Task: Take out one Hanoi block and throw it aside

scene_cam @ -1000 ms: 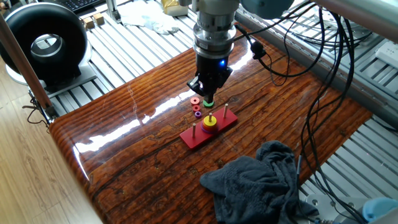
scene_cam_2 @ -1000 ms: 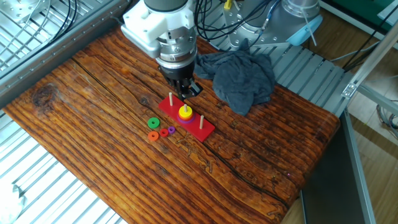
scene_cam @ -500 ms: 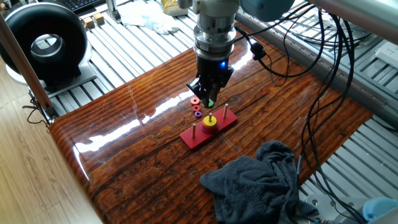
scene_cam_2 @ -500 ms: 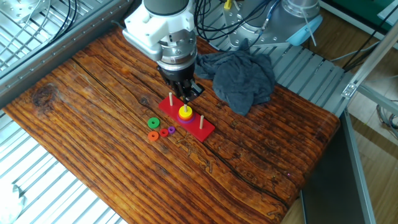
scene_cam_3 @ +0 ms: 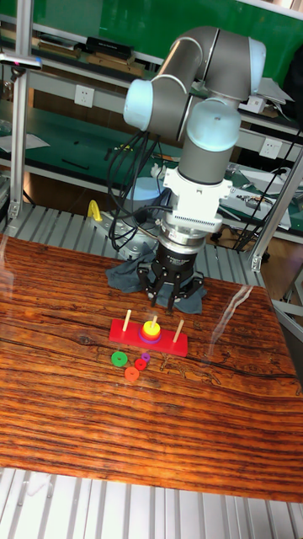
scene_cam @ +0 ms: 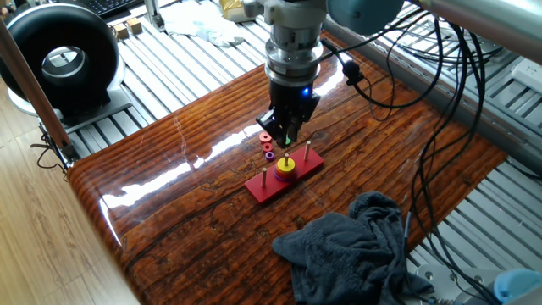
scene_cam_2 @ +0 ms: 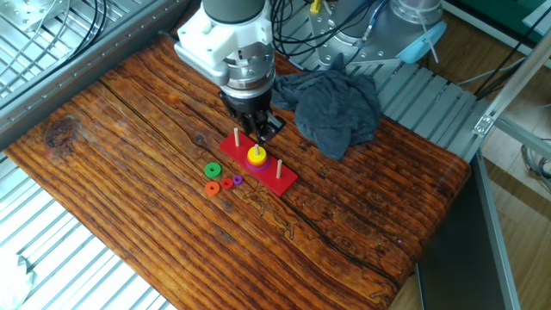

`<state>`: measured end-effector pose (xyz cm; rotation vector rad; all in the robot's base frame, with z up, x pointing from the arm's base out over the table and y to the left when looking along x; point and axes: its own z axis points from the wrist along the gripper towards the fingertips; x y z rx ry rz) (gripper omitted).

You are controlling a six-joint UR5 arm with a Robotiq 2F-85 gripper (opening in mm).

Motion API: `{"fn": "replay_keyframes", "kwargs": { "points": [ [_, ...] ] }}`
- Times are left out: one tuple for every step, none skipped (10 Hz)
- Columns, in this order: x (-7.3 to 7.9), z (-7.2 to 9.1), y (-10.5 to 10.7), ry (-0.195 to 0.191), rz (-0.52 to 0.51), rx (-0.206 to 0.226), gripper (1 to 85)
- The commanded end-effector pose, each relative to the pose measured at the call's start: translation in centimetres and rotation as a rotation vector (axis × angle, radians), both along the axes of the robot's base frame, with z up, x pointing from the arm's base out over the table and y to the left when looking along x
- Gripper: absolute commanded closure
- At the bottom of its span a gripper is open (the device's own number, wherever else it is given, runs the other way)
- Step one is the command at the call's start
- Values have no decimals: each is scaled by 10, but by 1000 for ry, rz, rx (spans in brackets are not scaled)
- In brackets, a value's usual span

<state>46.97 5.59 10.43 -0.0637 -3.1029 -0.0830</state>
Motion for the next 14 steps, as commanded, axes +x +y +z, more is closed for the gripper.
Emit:
{"fn": "replay_keyframes", "kwargs": {
  "points": [
    [0, -2, 3, -9, 8, 15, 480],
    [0, -3, 2, -7, 16, 13, 470],
    [0, -4, 1, -10, 27, 12, 457],
    [1, -6, 1, -16, 37, 12, 430],
    [1, -7, -1, -22, 55, 13, 407],
    [1, -10, -2, -32, 76, 14, 390],
    [0, -12, -2, -36, 93, 12, 380],
    [0, -13, -5, -36, 107, 1, 373],
    [-1, -15, -6, -37, 110, -8, 373],
    [1, -19, -5, -49, 105, -12, 373],
    [3, -24, -5, -61, 105, -17, 373],
    [4, -28, -3, -70, 100, -15, 373],
    [5, -29, 0, -78, 98, -6, 370],
    [5, -29, 3, -79, 96, 3, 370]
  ]
}}
